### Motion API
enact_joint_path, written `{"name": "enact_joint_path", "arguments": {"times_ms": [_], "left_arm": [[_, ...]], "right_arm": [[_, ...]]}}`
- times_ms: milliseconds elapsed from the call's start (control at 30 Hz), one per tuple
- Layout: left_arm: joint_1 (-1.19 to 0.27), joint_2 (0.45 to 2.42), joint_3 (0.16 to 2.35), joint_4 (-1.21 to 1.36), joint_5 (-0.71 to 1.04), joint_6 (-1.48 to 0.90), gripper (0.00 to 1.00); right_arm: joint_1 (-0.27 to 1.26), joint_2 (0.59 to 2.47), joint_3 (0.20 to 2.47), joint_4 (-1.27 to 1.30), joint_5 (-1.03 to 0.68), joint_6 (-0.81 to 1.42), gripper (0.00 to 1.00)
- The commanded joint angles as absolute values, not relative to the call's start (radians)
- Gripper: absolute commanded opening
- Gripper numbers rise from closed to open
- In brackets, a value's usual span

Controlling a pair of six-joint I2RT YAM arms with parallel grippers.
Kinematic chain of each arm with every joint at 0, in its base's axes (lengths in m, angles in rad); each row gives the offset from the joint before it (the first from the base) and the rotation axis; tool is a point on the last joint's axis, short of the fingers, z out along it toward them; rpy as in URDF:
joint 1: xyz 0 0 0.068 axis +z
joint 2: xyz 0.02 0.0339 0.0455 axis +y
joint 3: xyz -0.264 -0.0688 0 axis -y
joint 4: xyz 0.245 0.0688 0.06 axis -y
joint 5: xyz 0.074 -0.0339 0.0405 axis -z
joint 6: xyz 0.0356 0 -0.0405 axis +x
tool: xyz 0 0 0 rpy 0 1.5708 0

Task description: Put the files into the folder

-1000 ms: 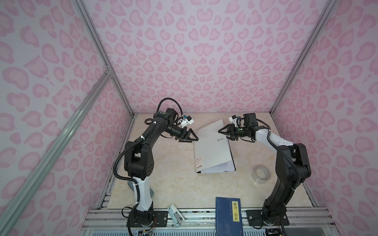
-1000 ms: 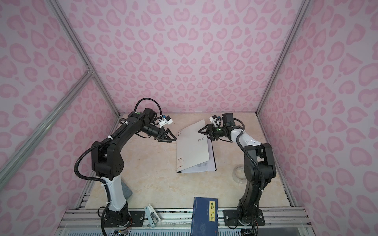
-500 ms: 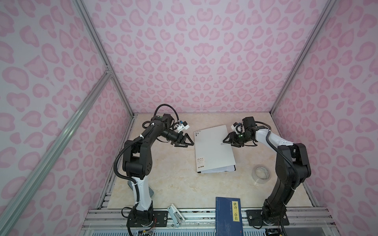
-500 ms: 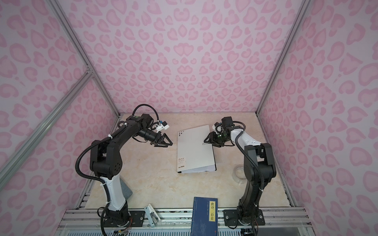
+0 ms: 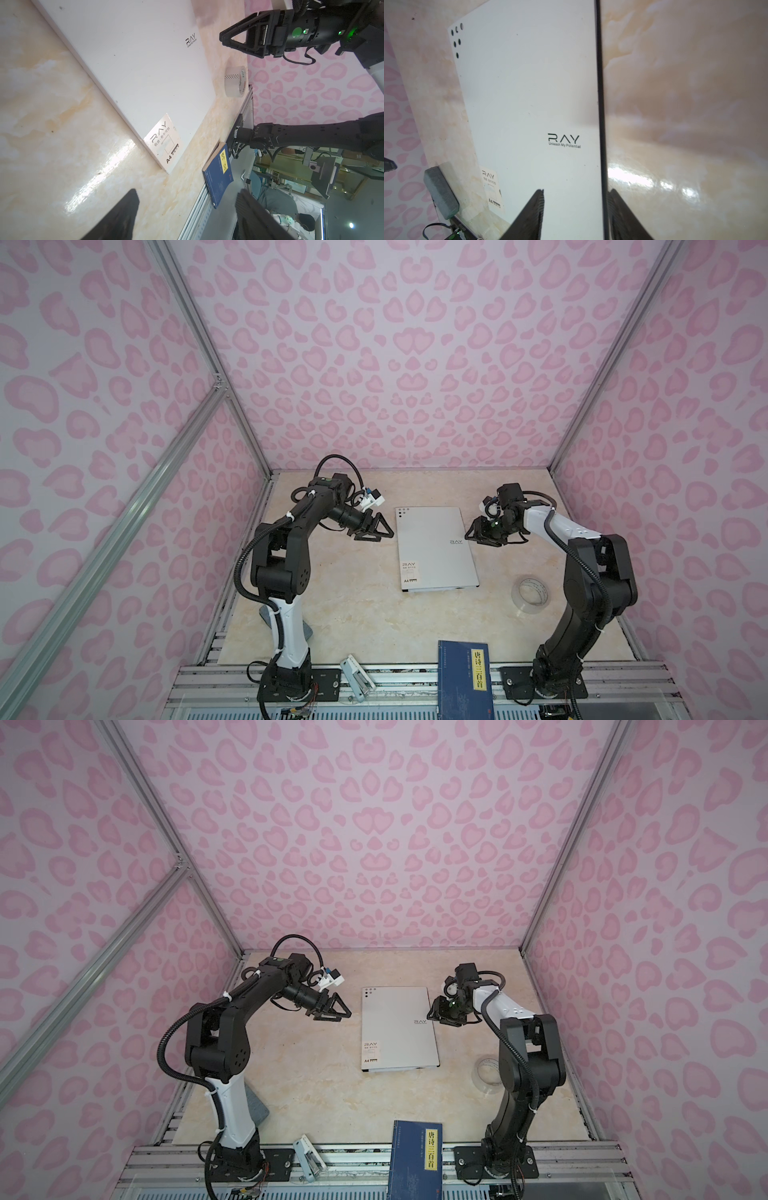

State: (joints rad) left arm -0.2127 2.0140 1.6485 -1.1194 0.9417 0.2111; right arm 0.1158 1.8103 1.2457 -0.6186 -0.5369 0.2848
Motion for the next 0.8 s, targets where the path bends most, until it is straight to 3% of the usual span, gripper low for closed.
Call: {"name": "enact_joint_path", "arguments": {"times_ms": [0,333,767], "left_arm": [[-0.213,2.014,1.633,-1.094,0.901,0.199,0.78],[-0.231,2.047,1.586,-1.021,0.855,0.119,0.76],[-0.224,2.015,1.582,-0.938,0.726,0.041,0.74]], "right_arm": [[0.117,1.798,1.219,-0.632,-0.461,0.274,0.51],[0.152,1.808,1.134,-0.561,-0.495,0.298,0.5],[0.205,1.845,1.131,-0.575,-0.41,0.3,0.5]]}}
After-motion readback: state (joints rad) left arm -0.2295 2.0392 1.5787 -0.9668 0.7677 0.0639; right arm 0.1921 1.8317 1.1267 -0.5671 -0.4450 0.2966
